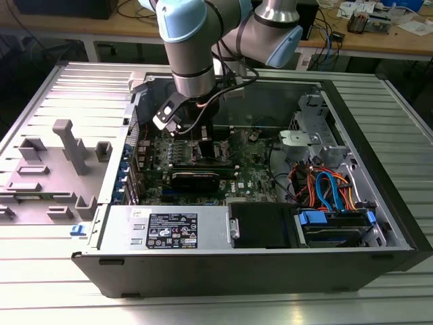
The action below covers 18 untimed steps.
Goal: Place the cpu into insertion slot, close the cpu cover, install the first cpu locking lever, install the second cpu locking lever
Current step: 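Place the cpu into insertion slot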
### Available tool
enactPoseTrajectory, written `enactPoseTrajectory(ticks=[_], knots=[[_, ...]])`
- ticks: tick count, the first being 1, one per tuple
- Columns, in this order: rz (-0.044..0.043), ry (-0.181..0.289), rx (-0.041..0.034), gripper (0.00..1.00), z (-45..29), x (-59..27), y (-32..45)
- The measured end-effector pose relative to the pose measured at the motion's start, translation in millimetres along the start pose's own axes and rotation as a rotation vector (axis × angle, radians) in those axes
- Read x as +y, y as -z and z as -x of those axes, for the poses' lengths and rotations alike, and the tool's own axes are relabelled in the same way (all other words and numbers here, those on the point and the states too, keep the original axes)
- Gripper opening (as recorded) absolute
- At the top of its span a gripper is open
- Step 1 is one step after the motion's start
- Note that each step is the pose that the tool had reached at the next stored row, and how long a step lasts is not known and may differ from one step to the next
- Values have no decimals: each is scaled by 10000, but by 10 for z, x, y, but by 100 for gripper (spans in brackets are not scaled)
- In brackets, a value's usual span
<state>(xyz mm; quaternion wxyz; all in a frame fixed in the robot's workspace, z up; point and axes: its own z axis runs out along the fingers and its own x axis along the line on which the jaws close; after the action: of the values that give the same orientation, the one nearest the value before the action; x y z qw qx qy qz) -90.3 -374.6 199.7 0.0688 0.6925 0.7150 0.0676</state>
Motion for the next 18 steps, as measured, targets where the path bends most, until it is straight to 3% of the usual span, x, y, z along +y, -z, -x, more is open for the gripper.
enactPoseTrajectory(ticks=[2, 3, 4, 5, 6, 7, 13, 18], knots=[[-1, 0, 0, 68, 0, 1, 0], [-168, 1, 6, 68, 0, 7, -2], [-404, -1, 13, 68, 0, 10, -2], [-583, 0, 17, 68, 0, 16, -3], [-958, 0, 29, 68, 1, 50, -10], [-1084, -1, 36, 68, 2, 72, -16], [-1184, 420, 95, 68, 2, 103, -25], [-1206, 417, 71, 66, 3, 137, -33]])
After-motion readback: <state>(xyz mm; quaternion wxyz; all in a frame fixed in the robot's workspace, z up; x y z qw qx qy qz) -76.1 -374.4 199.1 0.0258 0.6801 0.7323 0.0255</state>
